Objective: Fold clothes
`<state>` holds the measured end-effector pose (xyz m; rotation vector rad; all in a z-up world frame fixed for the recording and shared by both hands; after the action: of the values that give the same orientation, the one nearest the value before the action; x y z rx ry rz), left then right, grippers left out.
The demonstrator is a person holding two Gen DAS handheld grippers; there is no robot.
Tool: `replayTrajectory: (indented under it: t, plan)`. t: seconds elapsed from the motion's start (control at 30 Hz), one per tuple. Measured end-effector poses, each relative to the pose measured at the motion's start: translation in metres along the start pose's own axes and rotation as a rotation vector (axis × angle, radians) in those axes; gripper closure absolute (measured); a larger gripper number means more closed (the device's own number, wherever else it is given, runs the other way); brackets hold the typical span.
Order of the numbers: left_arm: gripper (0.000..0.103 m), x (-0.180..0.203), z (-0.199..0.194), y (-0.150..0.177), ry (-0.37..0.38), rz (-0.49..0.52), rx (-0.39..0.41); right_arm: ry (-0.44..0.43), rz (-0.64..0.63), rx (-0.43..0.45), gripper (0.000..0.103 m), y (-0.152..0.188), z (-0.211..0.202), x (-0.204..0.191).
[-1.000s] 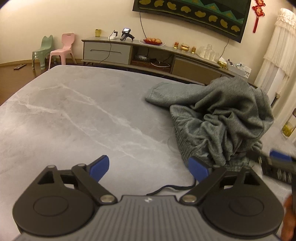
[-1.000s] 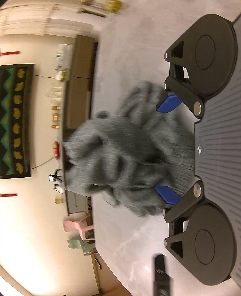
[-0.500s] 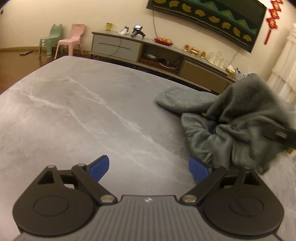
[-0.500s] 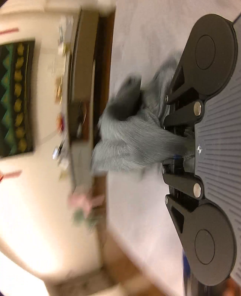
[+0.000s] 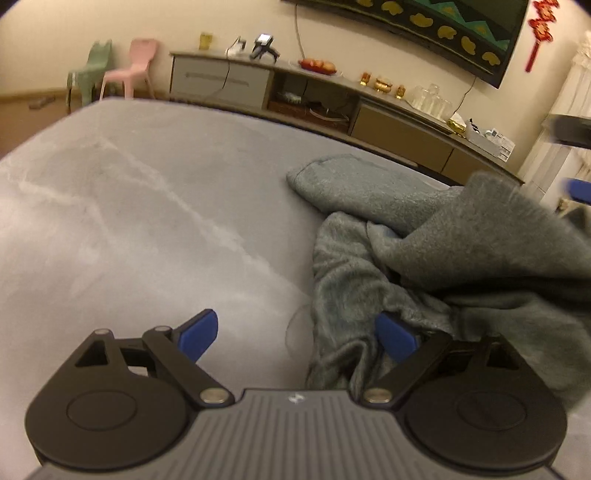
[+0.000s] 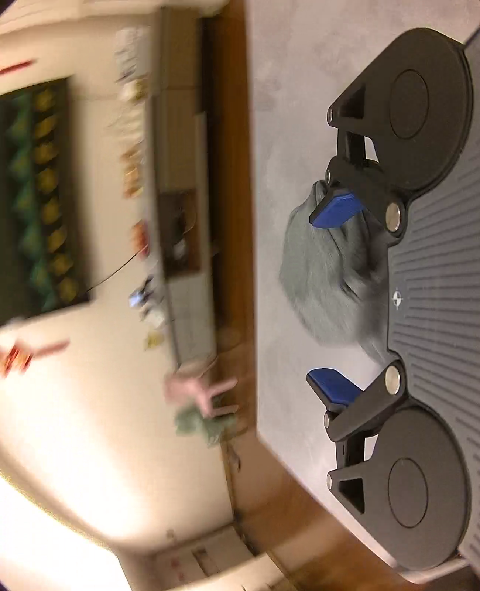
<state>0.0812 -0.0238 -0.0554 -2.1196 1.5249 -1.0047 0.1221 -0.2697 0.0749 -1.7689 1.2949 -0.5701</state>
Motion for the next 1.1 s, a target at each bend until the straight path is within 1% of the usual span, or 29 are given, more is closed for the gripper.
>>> replayTrajectory:
  t: [0.03, 0.07, 0.1, 0.13, 0.17, 0.2, 0.23, 0.33, 0.37, 0.43, 0.47, 0.5, 0.53, 0.57, 0.6, 0.67, 0.7, 0.73, 0.77, 0.8, 0.83, 0.87, 0.9, 0.93, 0.97, 1.03, 1.07, 1.1]
  plan:
    - [0.031, 0.002, 0.004, 0.001, 0.042, 0.001, -0.007, 0.003, 0.001, -0.065, 0.019, 0.003, 0.026, 0.005]
    - [0.077, 0.004, 0.007, 0.002, 0.090, 0.000, -0.015, 0.007, 0.000, -0.138, 0.028, 0.008, 0.052, 0.009]
    - [0.096, 0.006, 0.008, 0.002, 0.126, 0.013, -0.031, 0.011, -0.001, -0.210, 0.044, 0.013, 0.078, 0.013]
    - [0.095, 0.002, 0.003, -0.003, 0.132, 0.014, -0.003, 0.012, -0.003, -0.251, 0.096, 0.015, 0.093, 0.014]
    - [0.096, -0.003, -0.003, -0.010, 0.130, 0.010, 0.036, 0.008, -0.005, -0.263, 0.096, 0.014, 0.098, 0.014]
    - [0.096, -0.010, -0.015, -0.022, 0.135, -0.008, 0.087, 0.002, -0.008, -0.243, 0.096, 0.010, 0.095, 0.013]
    - [0.096, -0.018, -0.029, -0.035, 0.141, -0.030, 0.142, 0.002, -0.005, -0.179, 0.096, -0.002, 0.077, 0.015]
    - [0.096, -0.040, -0.094, -0.080, 0.220, -0.096, 0.299, 0.025, 0.030, 0.049, 0.097, -0.044, 0.000, 0.028]
    - [0.096, -0.047, -0.118, -0.092, 0.220, -0.099, 0.369, 0.040, 0.038, 0.126, 0.097, -0.053, -0.032, 0.034]
    - [0.096, -0.062, -0.143, -0.105, 0.188, -0.109, 0.436, 0.128, 0.044, 0.222, 0.097, -0.053, -0.079, 0.054]
    - [0.096, -0.069, -0.142, -0.109, 0.157, -0.110, 0.413, 0.179, 0.046, 0.261, 0.097, -0.051, -0.101, 0.065]
    - [0.095, -0.076, -0.131, -0.108, 0.125, -0.120, 0.355, 0.235, 0.045, 0.262, 0.096, -0.044, -0.109, 0.075]
    - [0.095, -0.082, -0.114, -0.101, 0.099, -0.134, 0.275, 0.297, 0.042, 0.223, 0.096, -0.031, -0.103, 0.084]
    - [0.093, -0.088, -0.097, -0.092, 0.074, -0.147, 0.190, 0.336, 0.049, 0.180, 0.096, -0.015, -0.096, 0.093]
    - [0.093, -0.094, -0.080, -0.083, 0.049, -0.160, 0.105, 0.351, 0.066, 0.131, 0.095, 0.004, -0.088, 0.101]
    - [0.087, -0.099, -0.071, -0.063, 0.007, -0.165, 0.036, 0.380, 0.099, 0.034, 0.095, 0.043, -0.073, 0.117]
    - [0.083, -0.099, -0.074, -0.058, -0.002, -0.153, 0.039, 0.395, 0.116, -0.015, 0.091, 0.063, -0.065, 0.125]
    - [0.068, -0.098, -0.082, -0.054, -0.012, -0.130, 0.064, 0.409, 0.133, -0.064, 0.082, 0.082, -0.058, 0.133]
    - [0.046, -0.098, -0.091, -0.051, -0.024, -0.104, 0.094, 0.412, 0.157, -0.091, 0.068, 0.097, -0.057, 0.138]
    - [0.038, -0.098, -0.098, -0.049, -0.051, -0.076, 0.125, 0.396, 0.181, -0.092, 0.063, 0.102, -0.063, 0.140]
    - [0.030, -0.097, -0.105, -0.046, -0.080, -0.048, 0.157, 0.374, 0.198, -0.087, 0.062, 0.103, -0.067, 0.141]
    - [0.023, -0.097, -0.112, -0.044, -0.110, -0.020, 0.188, 0.362, 0.191, -0.067, 0.056, 0.101, -0.074, 0.139]
    - [0.018, -0.097, -0.119, -0.042, -0.140, 0.008, 0.220, 0.359, 0.160, -0.030, 0.049, 0.096, -0.082, 0.133]
    - [0.010, -0.096, -0.122, -0.037, -0.161, 0.033, 0.226, 0.360, 0.129, -0.010, 0.032, 0.093, -0.084, 0.130]
    - [0.009, -0.093, -0.123, -0.032, -0.171, 0.053, 0.213, 0.365, 0.097, -0.007, 0.020, 0.090, -0.080, 0.129]
    - [0.009, -0.087, -0.117, -0.018, -0.175, 0.081, 0.156, 0.376, 0.032, -0.001, 0.019, 0.085, -0.071, 0.127]
    - [0.009, -0.086, -0.113, -0.009, -0.179, 0.092, 0.126, 0.383, -0.007, -0.019, 0.019, 0.087, -0.064, 0.127]
    - [0.009, -0.084, -0.107, -0.004, -0.184, 0.108, 0.111, 0.392, -0.053, -0.057, 0.019, 0.092, -0.056, 0.128]
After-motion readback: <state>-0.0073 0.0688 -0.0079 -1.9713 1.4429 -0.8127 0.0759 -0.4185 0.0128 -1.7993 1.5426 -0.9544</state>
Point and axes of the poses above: each gripper's, at about its wrist camera, not at the fingertips, and z roughly the way its jaws point, x to its right, y to its underside, the point moved 5 cm from there along z, roughly the way its jaws point, and after that the axes turned 11 degrees about -z, right-handed, at the moved point
